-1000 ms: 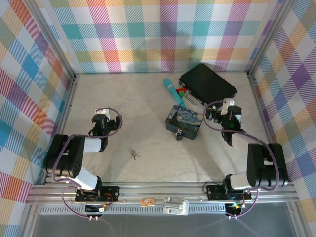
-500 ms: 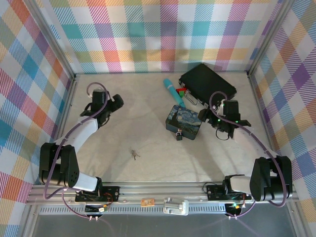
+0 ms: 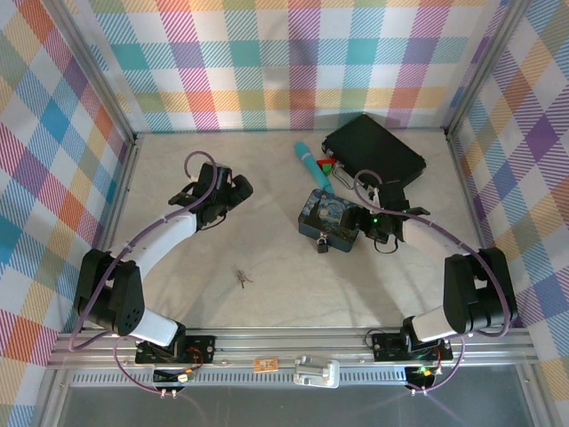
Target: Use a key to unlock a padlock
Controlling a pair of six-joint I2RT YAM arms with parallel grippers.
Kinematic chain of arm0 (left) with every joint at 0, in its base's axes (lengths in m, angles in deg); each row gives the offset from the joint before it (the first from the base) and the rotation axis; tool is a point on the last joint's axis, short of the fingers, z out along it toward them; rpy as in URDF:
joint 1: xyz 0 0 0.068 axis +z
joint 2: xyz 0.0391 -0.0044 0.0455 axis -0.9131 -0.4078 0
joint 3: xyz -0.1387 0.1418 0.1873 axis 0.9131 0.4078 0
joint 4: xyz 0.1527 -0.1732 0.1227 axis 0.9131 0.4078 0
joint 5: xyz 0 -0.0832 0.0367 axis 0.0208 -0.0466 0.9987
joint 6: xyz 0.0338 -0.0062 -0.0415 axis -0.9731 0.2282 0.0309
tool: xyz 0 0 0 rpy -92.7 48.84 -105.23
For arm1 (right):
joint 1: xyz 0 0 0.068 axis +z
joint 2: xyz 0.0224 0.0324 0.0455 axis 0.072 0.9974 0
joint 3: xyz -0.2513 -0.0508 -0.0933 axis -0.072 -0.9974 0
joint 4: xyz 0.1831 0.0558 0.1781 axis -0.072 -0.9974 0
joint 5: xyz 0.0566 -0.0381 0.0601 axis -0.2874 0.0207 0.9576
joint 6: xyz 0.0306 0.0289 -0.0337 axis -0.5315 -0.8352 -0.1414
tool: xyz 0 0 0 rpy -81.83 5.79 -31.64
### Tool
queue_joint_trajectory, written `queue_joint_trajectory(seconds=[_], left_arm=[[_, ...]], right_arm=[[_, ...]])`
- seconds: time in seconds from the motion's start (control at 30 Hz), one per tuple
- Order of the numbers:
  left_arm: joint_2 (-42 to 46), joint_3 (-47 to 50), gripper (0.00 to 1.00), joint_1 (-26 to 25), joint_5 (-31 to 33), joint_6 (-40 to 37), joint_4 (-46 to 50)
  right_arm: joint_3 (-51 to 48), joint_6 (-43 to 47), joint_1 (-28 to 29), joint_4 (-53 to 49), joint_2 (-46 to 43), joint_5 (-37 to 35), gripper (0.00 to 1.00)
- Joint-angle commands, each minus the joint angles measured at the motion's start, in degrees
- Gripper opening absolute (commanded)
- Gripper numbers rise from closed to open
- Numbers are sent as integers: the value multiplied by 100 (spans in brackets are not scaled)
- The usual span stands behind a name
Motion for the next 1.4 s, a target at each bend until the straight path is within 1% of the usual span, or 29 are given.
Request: queue_joint_trajectory(seconds=[0.0, 0.03, 0.13, 0.17, 0.27, 0.4, 0.5, 0.67, 0.83, 0.9, 1.0, 1.1, 1.17, 1.27, 1.37], left_arm=[[407, 178, 100, -17, -70, 53, -119], [466, 224, 100, -21, -66, 15, -213], [607, 324, 100, -17, -35, -41, -356], [641, 355, 100, -9, -11, -38, -361], [755, 456, 100, -8, 120, 23, -350], [930, 604, 100, -6, 386, 207, -330], [1007, 652, 100, 9, 458, 230, -315], [1033, 607, 100, 45, 292, 87, -218], [1189, 771, 100, 53, 290, 75, 75], [1266, 855, 100, 53, 274, 95, 114], [1370, 1006, 100, 61, 269, 193, 141], [1468, 1118, 100, 73, 308, 307, 309], [1536, 1169, 100, 86, 318, 382, 494], [1733, 1317, 100, 106, 269, 501, 669], [1977, 1567, 100, 124, 106, 680, 673]], right_arm=[[277, 289, 55, 104, 285, 331, 75], [390, 395, 82, 51, 400, 502, 71], [662, 636, 260, -223, 714, 601, 61], [734, 684, 330, -309, 801, 605, 59], [899, 723, 617, -422, 1024, 594, 57], [1152, 555, 1012, -318, 1315, 512, 56], [1590, 385, 1228, -288, 1688, 420, 56], [2663, 552, 1430, -450, 2507, 428, 58], [4003, 1067, 1461, -960, 3385, 775, 62], [4456, 1154, 1478, -1124, 3553, 805, 63], [4790, 1129, 1502, -1207, 3488, 657, 63], [4674, 1027, 1537, -1228, 3122, 422, 65], [4414, 1043, 1646, -1262, 2762, 193, 66], [3745, 1006, 1916, -1259, 2069, -114, 70], [3018, 760, 2249, -1200, 1457, -4, 71]])
